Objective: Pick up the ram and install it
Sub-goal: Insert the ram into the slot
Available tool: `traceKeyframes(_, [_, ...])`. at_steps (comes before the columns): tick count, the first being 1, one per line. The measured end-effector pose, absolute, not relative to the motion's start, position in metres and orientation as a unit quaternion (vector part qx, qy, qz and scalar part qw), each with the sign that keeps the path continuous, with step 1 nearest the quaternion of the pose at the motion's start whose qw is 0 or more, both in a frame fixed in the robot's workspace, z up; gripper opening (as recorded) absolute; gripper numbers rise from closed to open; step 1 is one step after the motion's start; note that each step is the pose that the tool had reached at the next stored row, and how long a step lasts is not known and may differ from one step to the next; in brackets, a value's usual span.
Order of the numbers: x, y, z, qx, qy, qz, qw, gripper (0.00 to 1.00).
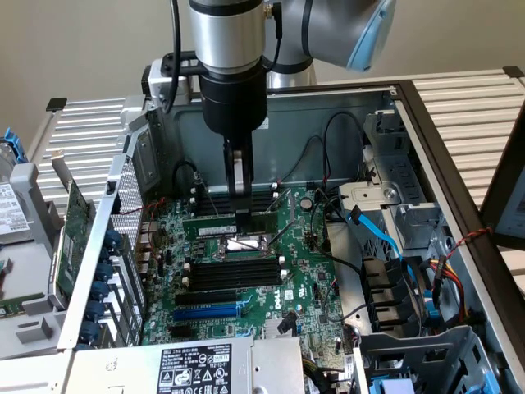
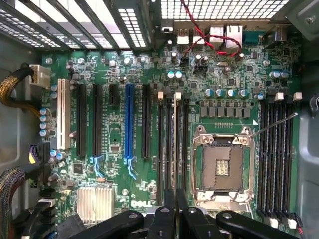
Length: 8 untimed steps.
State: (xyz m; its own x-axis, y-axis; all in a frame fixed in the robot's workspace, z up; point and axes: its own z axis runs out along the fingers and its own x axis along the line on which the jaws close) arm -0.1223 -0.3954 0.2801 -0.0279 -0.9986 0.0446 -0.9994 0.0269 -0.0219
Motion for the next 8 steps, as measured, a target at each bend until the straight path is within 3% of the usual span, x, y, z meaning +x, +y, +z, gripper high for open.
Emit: traceKeyframes(8, [-0.1223, -0.3971, 0.2735, 0.697, -0.716, 0.031, 0.016, 0.13])
